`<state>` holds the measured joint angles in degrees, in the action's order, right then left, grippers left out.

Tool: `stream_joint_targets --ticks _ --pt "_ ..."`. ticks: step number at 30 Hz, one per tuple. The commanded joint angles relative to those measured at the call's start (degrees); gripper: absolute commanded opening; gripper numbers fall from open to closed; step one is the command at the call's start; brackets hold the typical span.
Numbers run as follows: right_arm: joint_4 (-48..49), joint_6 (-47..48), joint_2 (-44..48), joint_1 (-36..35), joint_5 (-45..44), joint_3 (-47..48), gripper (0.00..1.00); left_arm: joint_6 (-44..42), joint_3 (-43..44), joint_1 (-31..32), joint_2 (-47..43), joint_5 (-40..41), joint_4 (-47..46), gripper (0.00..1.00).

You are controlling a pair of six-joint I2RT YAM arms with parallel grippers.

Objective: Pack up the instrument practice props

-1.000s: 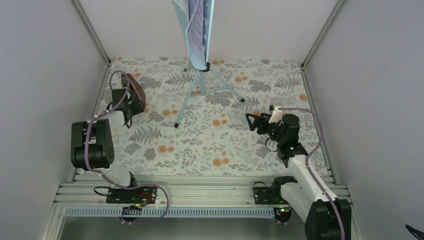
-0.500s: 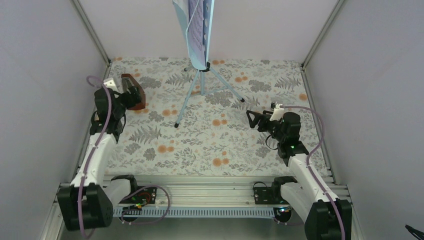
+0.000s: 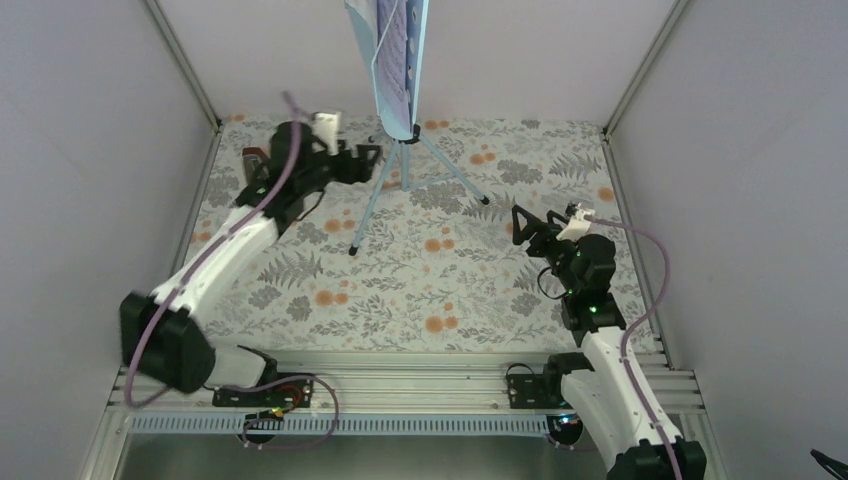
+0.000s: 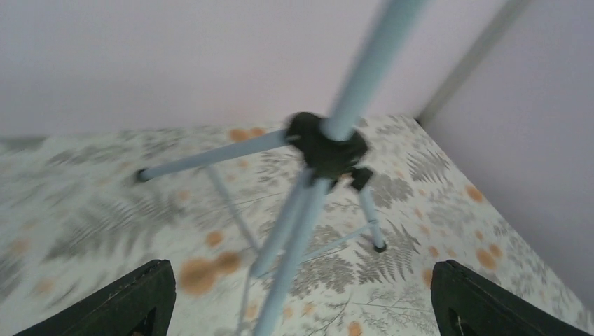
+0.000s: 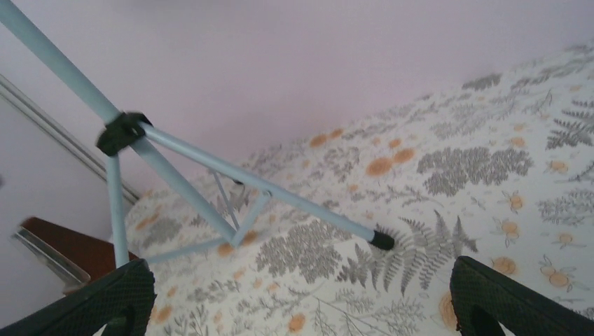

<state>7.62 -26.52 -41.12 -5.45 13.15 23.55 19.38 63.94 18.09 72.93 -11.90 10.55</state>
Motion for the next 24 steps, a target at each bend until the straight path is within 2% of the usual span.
stream_joint_targets --ticks 1,6,11,20,24 --pt "1.8 -1.9 3.3 0.6 -1.4 -0.5 1.00 -11.9 7.3 5.1 12.4 -1.1 -0.6 0.90" --pt "0.4 2.6 1.2 0.6 9.2 1.1 1.00 -13.3 15.0 4.4 24.7 -5.8 -2.6 0.86" --pt "2.4 3.6 0.6 0.6 15.3 0.8 1.00 -12.4 17.1 3.8 29.2 -9.8 -5.8 0.78" --pt "2.6 4.9 -1.5 0.5 18.1 2.8 0.99 -12.2 19.0 3.2 33.4 -17.7 -9.3 0.36" --pt "3.2 4.8 -2.0 0.5 18.9 2.6 1.00 -13.6 18.8 3.3 33.0 -15.2 -8.3 0.06"
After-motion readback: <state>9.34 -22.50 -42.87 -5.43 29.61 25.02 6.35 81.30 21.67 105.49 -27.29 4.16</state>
